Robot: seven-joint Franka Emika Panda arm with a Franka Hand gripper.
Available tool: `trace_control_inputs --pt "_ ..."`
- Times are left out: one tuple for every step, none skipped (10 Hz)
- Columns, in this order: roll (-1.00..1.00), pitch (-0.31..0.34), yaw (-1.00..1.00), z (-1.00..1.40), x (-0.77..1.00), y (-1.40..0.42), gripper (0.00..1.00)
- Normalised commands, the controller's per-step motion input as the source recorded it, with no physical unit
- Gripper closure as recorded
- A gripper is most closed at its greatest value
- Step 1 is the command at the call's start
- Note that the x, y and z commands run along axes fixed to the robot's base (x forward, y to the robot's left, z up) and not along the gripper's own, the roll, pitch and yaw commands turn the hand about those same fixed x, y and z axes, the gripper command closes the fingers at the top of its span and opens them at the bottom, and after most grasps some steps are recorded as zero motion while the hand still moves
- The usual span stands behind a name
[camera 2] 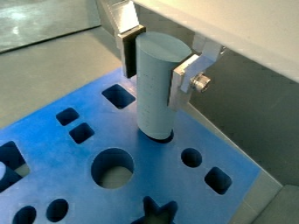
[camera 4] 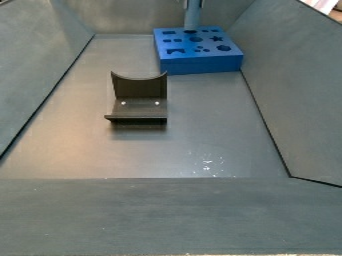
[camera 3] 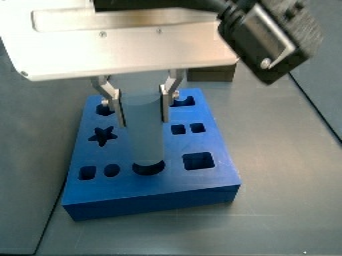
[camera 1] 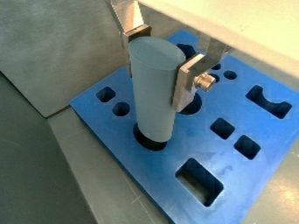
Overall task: Pick up the oval object. Move up. Place the oval object on the fixture. Regrasp the oval object. Move to above the board. Insert the oval object.
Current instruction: Insert the oval object.
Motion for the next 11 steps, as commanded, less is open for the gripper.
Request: trace_control_inputs --pt "0.10 -0.117 0.00 -0.31 0.00 -0.19 1.00" --pt "0.03 0.000 0.00 0.00 0.00 -0.13 1.00" --pt "0.00 -0.019 0.00 -0.03 0.00 -0.08 1.00" --pt "0.07 -0.054 0.00 -0.35 0.00 -0.04 1.00" --pt "0.10 -0.089 0.00 -0.47 0.00 -0.06 1.00" --pt "0.04 0.000 0.00 -0.15 0.00 0.00 1.00" --pt "0.03 0.000 0.00 -0.17 0.00 0.00 1.00" --pt "0.09 -0.066 0.00 -0.39 0.00 -0.01 1.00" --pt "0.10 -0.051 0.00 -0.51 0.13 0.00 1.00" --pt "0.10 -0.037 0.00 -0.55 0.21 0.00 1.00" --pt "0.10 0.000 0.00 -0.47 0.33 -0.04 1.00"
